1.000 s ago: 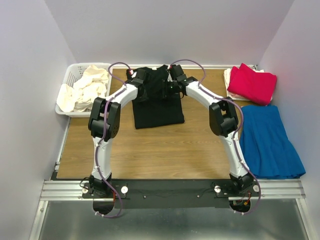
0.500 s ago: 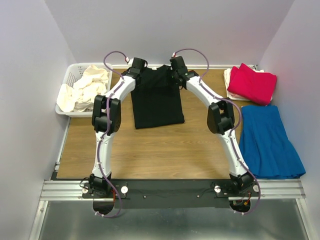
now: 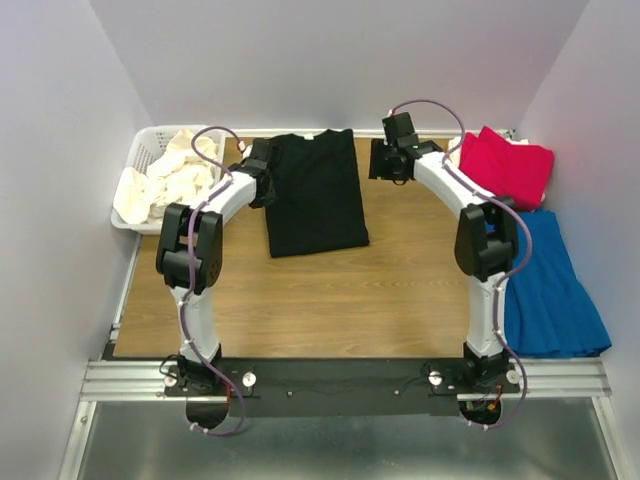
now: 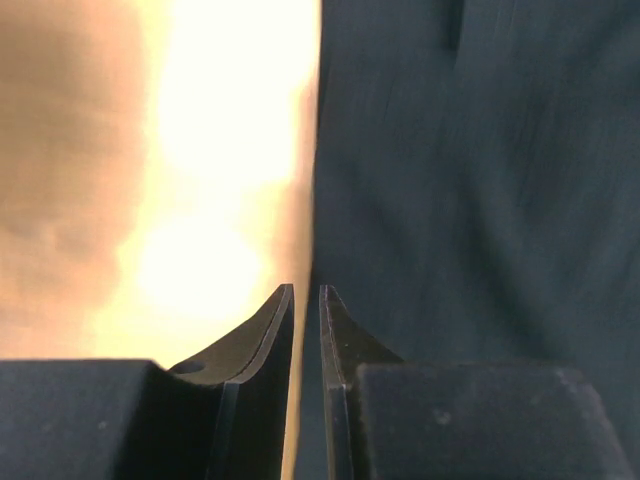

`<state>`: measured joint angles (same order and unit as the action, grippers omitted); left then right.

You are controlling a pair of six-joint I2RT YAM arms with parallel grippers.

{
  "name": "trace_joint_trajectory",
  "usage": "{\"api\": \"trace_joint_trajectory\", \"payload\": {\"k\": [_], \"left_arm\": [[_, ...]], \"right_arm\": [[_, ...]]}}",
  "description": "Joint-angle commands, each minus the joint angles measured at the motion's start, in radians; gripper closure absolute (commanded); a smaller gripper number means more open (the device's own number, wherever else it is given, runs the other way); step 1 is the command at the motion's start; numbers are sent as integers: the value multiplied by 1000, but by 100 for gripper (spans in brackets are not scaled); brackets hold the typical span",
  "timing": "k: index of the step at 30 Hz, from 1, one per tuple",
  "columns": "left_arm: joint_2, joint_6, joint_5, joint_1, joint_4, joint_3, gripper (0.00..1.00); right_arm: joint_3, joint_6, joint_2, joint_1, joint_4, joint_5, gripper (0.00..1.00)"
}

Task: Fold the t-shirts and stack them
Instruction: Fold the folded rectangular tshirt in 1/3 of the way

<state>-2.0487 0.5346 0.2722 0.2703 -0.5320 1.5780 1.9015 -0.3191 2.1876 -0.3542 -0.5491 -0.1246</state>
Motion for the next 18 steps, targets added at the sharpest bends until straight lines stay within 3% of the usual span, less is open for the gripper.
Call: {"api": "trace_joint_trajectory", "payload": {"k": [1, 6, 7, 12, 18], "left_arm": [[232, -2, -143, -3, 79, -237, 71], [359, -2, -206, 3, 93, -380, 65], [377, -1, -211, 4, 95, -397, 58], [478, 13, -266, 6, 142, -521, 42], [498, 50, -323, 6, 216, -614, 40]], "right_arm": [[-200, 49, -156, -19, -37, 189, 32], [-341, 68, -241, -19, -12, 342, 28], [-369, 66, -268, -19, 1, 353, 28], [-536, 54, -322, -19, 84, 422, 27], [-630, 22, -336, -19, 181, 483, 28]]}}
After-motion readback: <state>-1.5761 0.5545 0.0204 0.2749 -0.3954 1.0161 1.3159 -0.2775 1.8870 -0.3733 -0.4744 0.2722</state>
